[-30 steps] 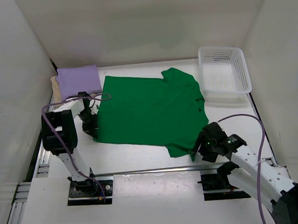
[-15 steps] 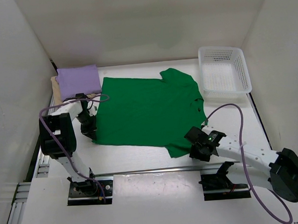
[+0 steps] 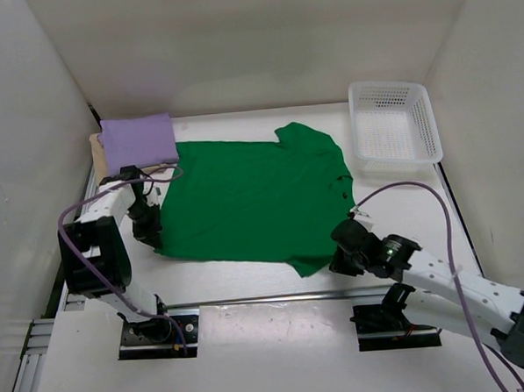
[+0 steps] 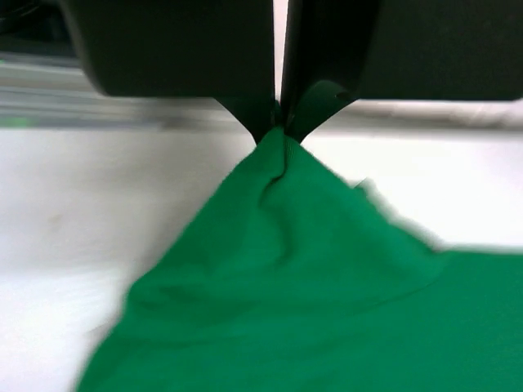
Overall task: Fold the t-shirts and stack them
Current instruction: Flatten out the tshirt
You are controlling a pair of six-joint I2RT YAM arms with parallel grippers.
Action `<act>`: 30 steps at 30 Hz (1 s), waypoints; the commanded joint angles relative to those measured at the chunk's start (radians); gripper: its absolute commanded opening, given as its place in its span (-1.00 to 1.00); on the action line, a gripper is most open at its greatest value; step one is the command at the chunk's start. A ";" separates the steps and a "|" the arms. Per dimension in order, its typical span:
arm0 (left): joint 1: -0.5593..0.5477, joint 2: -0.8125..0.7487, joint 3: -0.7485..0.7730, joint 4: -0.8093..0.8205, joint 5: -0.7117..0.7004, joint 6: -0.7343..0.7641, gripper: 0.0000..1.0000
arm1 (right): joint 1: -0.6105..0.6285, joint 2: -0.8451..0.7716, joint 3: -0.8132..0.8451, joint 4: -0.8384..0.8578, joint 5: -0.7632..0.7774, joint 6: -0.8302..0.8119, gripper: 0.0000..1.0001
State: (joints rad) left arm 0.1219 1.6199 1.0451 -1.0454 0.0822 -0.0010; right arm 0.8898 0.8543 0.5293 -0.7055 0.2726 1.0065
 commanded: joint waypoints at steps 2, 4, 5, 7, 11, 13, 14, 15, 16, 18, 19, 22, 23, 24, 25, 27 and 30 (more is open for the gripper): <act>0.044 -0.170 -0.057 -0.111 -0.062 0.001 -0.79 | 0.098 -0.141 0.066 -0.100 -0.159 0.092 -1.00; 0.054 -0.198 -0.068 -0.154 -0.073 0.001 -0.79 | 0.109 -0.204 0.098 -0.112 -0.170 0.131 -1.00; 0.055 -0.207 -0.068 -0.169 -0.073 0.001 -0.79 | 0.109 -0.218 0.122 -0.126 -0.127 0.132 -1.00; 0.055 -0.207 -0.043 -0.206 -0.064 0.001 -0.79 | 0.081 -0.227 0.214 -0.182 -0.058 0.132 -1.00; 0.064 -0.186 -0.033 -0.255 -0.064 0.001 -0.79 | 0.012 -0.163 0.268 -0.247 -0.110 0.081 -1.00; 0.064 -0.186 -0.017 -0.255 -0.064 0.001 -0.79 | -0.011 -0.133 0.268 -0.247 -0.144 0.070 -1.00; 0.064 -0.174 0.002 -0.255 -0.032 0.001 -0.79 | -0.023 -0.121 0.268 -0.227 -0.144 0.046 -1.00; 0.064 -0.154 0.032 -0.264 -0.007 0.001 -0.79 | -0.067 -0.091 0.279 -0.212 -0.159 0.026 -1.00; 0.064 -0.137 0.109 -0.274 0.017 0.001 -0.79 | -0.099 -0.069 0.288 -0.200 -0.173 0.003 -1.00; 0.064 -0.071 0.196 -0.283 0.094 0.001 -0.79 | -0.219 0.009 0.308 -0.178 -0.238 -0.071 -1.00; 0.064 -0.052 0.258 -0.292 0.105 0.001 -0.79 | -0.253 0.028 0.308 -0.178 -0.330 -0.089 -1.00; 0.073 -0.028 0.274 -0.274 0.105 0.001 -0.79 | -0.322 0.025 0.220 -0.169 -0.447 -0.098 -1.00; 0.085 -0.028 0.221 -0.251 0.105 0.001 -0.79 | -0.331 -0.012 0.127 -0.155 -0.529 -0.059 -1.00; 0.085 -0.050 0.190 -0.239 0.094 0.001 -0.79 | -0.331 -0.038 0.073 -0.140 -0.573 -0.030 -1.00; 0.096 -0.051 0.159 -0.226 0.094 0.001 -0.79 | -0.331 -0.066 0.017 -0.120 -0.616 -0.004 -1.00; 0.107 -0.066 0.086 -0.196 0.068 0.001 -0.79 | -0.307 -0.144 -0.102 -0.088 -0.680 0.065 -1.00; 0.131 -0.086 0.049 -0.183 0.068 0.001 -0.79 | -0.298 -0.179 -0.164 -0.088 -0.739 0.092 -1.00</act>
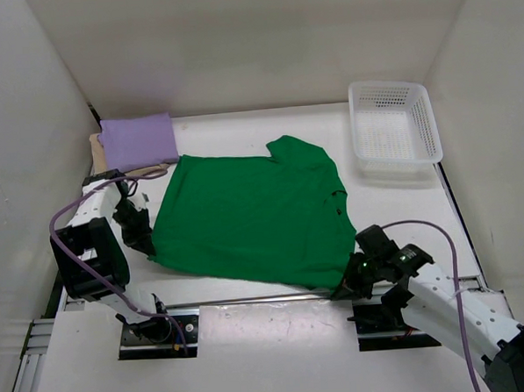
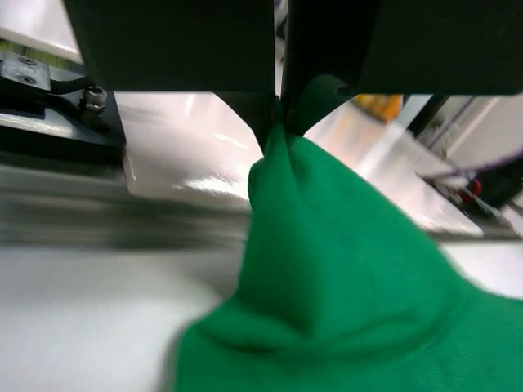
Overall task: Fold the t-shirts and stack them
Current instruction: Flatten out the tshirt
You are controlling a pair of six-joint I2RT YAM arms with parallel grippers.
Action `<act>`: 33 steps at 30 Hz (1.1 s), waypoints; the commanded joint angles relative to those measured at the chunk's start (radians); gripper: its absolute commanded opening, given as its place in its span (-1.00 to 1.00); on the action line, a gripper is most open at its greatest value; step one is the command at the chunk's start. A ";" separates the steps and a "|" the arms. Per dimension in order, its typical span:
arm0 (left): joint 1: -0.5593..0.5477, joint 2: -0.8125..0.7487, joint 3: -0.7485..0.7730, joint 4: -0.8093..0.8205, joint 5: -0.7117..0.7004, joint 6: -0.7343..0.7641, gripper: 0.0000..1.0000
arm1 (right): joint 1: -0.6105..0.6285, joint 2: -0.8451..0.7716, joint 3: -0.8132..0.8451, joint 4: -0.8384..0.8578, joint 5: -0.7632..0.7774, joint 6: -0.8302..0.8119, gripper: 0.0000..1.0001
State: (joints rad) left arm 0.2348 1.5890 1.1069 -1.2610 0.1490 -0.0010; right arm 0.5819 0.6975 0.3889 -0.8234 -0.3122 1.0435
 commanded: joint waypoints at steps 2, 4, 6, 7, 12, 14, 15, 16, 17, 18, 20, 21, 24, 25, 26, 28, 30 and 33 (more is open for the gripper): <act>0.018 -0.055 -0.013 0.032 0.014 0.001 -0.79 | 0.027 0.023 -0.074 0.030 -0.217 0.041 -0.94; 0.018 -0.041 -0.013 0.032 0.029 0.001 -0.79 | 0.074 0.065 -0.064 -0.003 -0.171 0.032 -0.79; 0.018 -0.031 -0.002 0.032 0.043 0.001 -0.79 | 0.143 0.106 0.016 -0.003 -0.087 0.020 -0.35; 0.018 -0.020 -0.002 0.032 0.056 0.001 -0.79 | 0.165 0.115 0.043 -0.013 -0.046 0.010 -0.28; 0.018 -0.020 -0.002 0.041 0.066 0.001 -0.79 | 0.185 0.189 0.146 -0.040 0.165 0.010 -0.14; 0.018 -0.020 -0.013 0.041 0.075 0.001 -0.79 | 0.194 0.221 0.146 -0.040 0.179 0.010 -0.14; 0.018 -0.030 -0.024 0.041 0.075 0.001 -0.79 | 0.217 0.240 0.146 -0.040 0.179 0.010 -0.14; 0.018 -0.031 -0.024 0.041 0.075 0.001 -0.79 | 0.228 0.240 0.134 -0.040 0.179 0.010 -0.14; 0.018 -0.031 -0.033 0.041 0.075 0.001 -0.79 | 0.254 0.255 0.134 -0.040 0.179 0.019 -0.14; 0.018 -0.031 -0.033 0.041 0.075 0.001 -0.79 | 0.269 0.255 0.134 -0.040 0.188 0.020 -0.14; 0.018 -0.041 -0.033 0.041 0.075 0.001 -0.79 | 0.314 0.264 0.134 -0.062 0.200 0.058 -0.10; 0.018 -0.041 -0.033 0.041 0.075 0.001 -0.79 | 0.326 0.264 0.134 -0.062 0.215 0.067 -0.08; 0.018 -0.041 -0.033 0.041 0.087 0.001 -0.79 | 0.346 0.264 0.114 -0.062 0.232 0.076 -0.08; 0.018 -0.041 -0.033 0.041 0.087 0.001 -0.79 | 0.346 0.275 0.114 -0.045 0.245 0.063 -0.10; 0.018 -0.041 -0.033 0.041 0.099 0.001 -0.79 | 0.346 0.286 0.104 -0.034 0.260 0.062 -0.16; 0.018 -0.041 -0.024 0.041 0.100 0.001 -0.79 | 0.346 0.286 0.090 -0.011 0.272 0.062 -0.48; 0.018 -0.041 -0.013 0.032 0.100 0.001 -0.79 | 0.346 0.295 0.090 0.012 0.297 0.062 -0.77; 0.018 -0.041 -0.001 0.032 0.119 0.001 -0.79 | 0.302 0.295 0.143 0.035 0.323 0.017 -1.00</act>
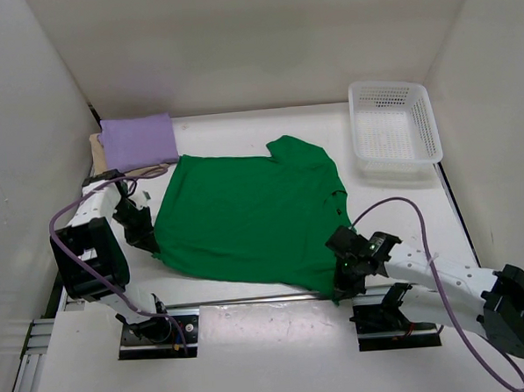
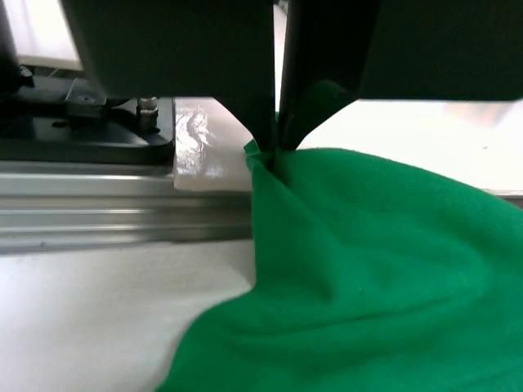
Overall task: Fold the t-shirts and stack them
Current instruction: Flatten out the tshirt
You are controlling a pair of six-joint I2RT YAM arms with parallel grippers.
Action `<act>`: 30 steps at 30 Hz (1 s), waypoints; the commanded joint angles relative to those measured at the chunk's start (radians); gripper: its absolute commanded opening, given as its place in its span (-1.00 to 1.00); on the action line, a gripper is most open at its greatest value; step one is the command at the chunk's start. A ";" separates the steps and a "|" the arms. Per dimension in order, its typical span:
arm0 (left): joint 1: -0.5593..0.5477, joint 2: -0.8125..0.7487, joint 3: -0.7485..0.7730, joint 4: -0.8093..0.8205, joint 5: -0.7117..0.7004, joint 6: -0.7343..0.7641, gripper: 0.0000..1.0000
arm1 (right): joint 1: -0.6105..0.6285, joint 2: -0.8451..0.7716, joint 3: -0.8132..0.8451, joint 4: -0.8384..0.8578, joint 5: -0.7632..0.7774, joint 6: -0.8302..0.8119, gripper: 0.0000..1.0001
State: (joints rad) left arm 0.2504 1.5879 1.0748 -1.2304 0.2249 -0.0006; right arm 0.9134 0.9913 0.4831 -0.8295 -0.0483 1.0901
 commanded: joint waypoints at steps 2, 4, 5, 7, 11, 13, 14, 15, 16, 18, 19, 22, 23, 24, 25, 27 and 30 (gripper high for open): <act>-0.029 0.001 0.109 -0.023 0.053 0.001 -0.79 | -0.187 0.035 0.176 0.096 0.032 -0.122 -1.00; -0.071 0.087 0.332 -0.058 0.117 0.001 -0.79 | -0.419 0.157 0.324 0.127 -0.049 -0.301 -1.00; -0.083 0.125 0.438 -0.082 0.151 0.001 -0.79 | -0.488 0.218 0.424 0.127 -0.095 -0.347 -1.00; -0.102 0.246 0.690 -0.138 0.224 0.001 -0.79 | -0.609 0.438 0.842 0.064 -0.216 -0.459 -1.00; -0.102 0.369 1.303 -0.019 0.220 0.001 -0.79 | -0.657 0.846 1.820 -0.179 -0.249 -0.549 -1.00; -0.102 0.301 1.224 0.172 0.171 0.001 -0.79 | -0.715 0.972 2.111 -0.166 -0.346 -0.471 -1.00; -0.102 0.199 1.071 0.394 0.154 0.001 -0.79 | -0.741 0.962 2.108 -0.102 -0.382 -0.417 -1.00; -0.111 0.161 1.026 0.472 0.143 0.001 -0.79 | -0.764 0.927 2.012 -0.021 -0.409 -0.364 -1.00; -0.111 0.141 1.016 0.514 0.143 0.001 -0.79 | -0.800 0.824 1.891 0.186 -0.439 -0.287 -1.00; -0.122 0.161 1.097 0.514 0.143 0.001 -0.79 | -0.818 0.735 1.684 0.320 -0.423 -0.272 -1.00; -0.122 0.161 1.108 0.514 0.152 0.001 -0.79 | -0.818 0.734 1.683 0.311 -0.412 -0.301 -1.00; -0.122 0.152 1.081 0.514 0.174 0.001 -0.79 | -0.818 0.734 1.709 0.210 -0.421 -0.375 -1.00; -0.122 0.136 1.058 0.514 0.174 0.001 -0.79 | -0.818 0.722 1.692 0.192 -0.421 -0.390 -1.00; -0.122 0.117 1.006 0.514 0.174 0.001 -0.79 | -0.809 0.683 1.659 0.191 -0.411 -0.404 -1.00; -0.122 0.104 0.973 0.514 0.174 0.001 -0.79 | -0.799 0.658 1.616 0.191 -0.410 -0.421 -1.00; -0.122 0.064 0.901 0.505 0.174 0.001 -0.79 | -0.774 0.571 1.467 0.191 -0.358 -0.453 -1.00; -0.122 0.006 0.757 0.439 0.165 0.001 -0.79 | -0.724 0.425 1.224 0.191 -0.313 -0.490 -1.00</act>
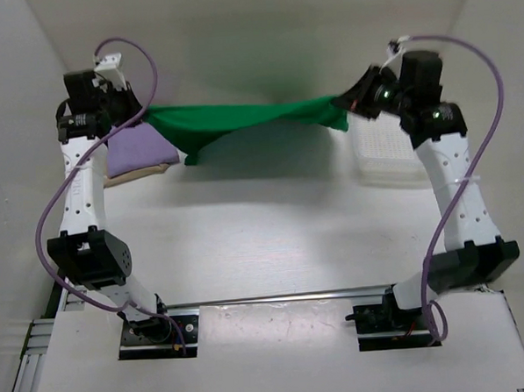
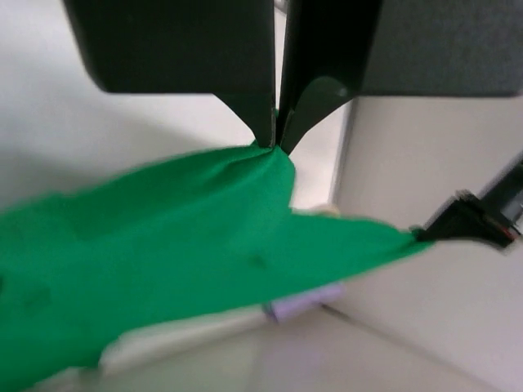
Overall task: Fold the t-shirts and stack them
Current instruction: Flatten out the tshirt
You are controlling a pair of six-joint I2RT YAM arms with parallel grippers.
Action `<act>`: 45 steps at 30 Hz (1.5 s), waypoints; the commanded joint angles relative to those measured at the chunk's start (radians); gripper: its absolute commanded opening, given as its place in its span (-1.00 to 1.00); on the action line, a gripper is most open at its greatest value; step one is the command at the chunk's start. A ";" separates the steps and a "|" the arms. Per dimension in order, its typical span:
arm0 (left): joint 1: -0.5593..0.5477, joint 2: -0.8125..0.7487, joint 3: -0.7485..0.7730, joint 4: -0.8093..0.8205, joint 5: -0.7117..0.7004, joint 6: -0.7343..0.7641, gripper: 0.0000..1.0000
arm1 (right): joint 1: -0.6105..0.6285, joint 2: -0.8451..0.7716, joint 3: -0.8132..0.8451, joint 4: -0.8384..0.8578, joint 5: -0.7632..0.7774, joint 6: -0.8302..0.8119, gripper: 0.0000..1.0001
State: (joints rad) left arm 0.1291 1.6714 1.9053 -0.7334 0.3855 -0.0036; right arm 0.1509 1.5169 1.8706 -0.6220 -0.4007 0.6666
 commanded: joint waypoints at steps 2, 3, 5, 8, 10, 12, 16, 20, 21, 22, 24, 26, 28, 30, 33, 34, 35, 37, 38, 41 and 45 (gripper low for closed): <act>0.000 -0.104 -0.175 -0.118 0.004 0.004 -0.79 | 0.070 -0.194 -0.310 -0.016 0.085 -0.076 -1.00; 0.000 -0.123 -0.207 -0.154 -0.006 0.004 -0.79 | 0.094 -0.293 -0.470 -0.016 0.104 -0.065 -1.00; 0.000 -0.134 -0.302 -0.276 -0.042 0.004 -0.79 | 0.122 -0.428 -0.630 -0.016 0.115 -0.018 -1.00; 0.000 -0.154 -0.460 -0.400 -0.095 0.004 -0.79 | 0.151 -0.590 -0.890 -0.042 0.115 0.034 -1.00; 0.000 -0.196 -0.549 -0.438 -0.105 0.004 -0.79 | 0.167 -0.665 -0.980 -0.093 0.137 0.082 -1.00; 0.000 -0.229 -0.670 -0.449 -0.135 0.004 -0.79 | 0.190 -0.760 -1.059 -0.183 0.157 0.111 -1.00; 0.000 -0.332 -0.822 -0.480 -0.192 0.004 -0.79 | 0.200 -0.908 -1.146 -0.289 0.168 0.166 -1.00; 0.000 -0.380 -0.914 -0.527 -0.204 0.004 -0.79 | 0.200 -0.963 -1.208 -0.332 0.168 0.212 -1.00; 0.000 -0.392 -0.926 -0.528 -0.204 0.004 -0.79 | 0.200 -0.963 -1.219 -0.332 0.168 0.221 -1.00; 0.000 -0.392 -0.927 -0.528 -0.204 0.004 -0.79 | 0.200 -0.963 -1.219 -0.315 0.168 0.222 -1.00; 0.000 -0.343 -0.860 -0.528 -0.160 0.004 -0.79 | 0.200 -0.907 -1.214 -0.262 0.168 0.211 -1.00; -0.009 -0.214 -0.742 -0.560 -0.062 0.004 -0.79 | 0.178 -0.741 -1.155 -0.167 0.178 0.153 -1.00; -0.046 -0.075 -0.409 -0.613 -0.001 0.004 -0.79 | 0.115 -0.464 -0.928 -0.125 0.111 0.046 -1.00; -0.065 0.178 0.137 -0.667 0.022 0.004 -0.79 | 0.064 -0.142 -0.659 -0.158 0.062 -0.034 -1.00; -0.065 0.413 0.744 -0.626 -0.097 0.004 -0.79 | 0.009 0.261 0.152 -0.362 0.037 -0.102 -1.00; -0.065 0.387 0.805 -0.538 -0.137 0.004 -0.79 | -0.007 0.343 0.376 -0.398 0.017 -0.081 -1.00; -0.065 0.328 0.716 -0.276 -0.202 0.004 -0.79 | -0.023 0.406 0.732 -0.371 -0.018 -0.005 -1.00; -0.077 0.034 0.242 0.064 -0.218 0.004 -0.79 | -0.074 0.422 0.803 -0.223 -0.075 0.097 -1.00; -0.077 -0.037 0.151 0.254 -0.206 0.004 -0.79 | -0.088 0.372 0.604 0.000 -0.087 0.169 -1.00; -0.124 -0.053 0.187 0.256 -0.232 0.004 -0.79 | -0.108 0.168 0.320 0.252 -0.009 0.211 -1.00; -0.152 -0.077 0.155 0.247 -0.241 0.004 -0.79 | -0.117 0.224 0.430 0.119 -0.023 0.140 -1.00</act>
State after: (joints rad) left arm -0.0059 1.5906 2.0922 -0.5591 0.1783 -0.0029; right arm 0.0170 1.7496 2.2406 -0.5598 -0.3897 0.8146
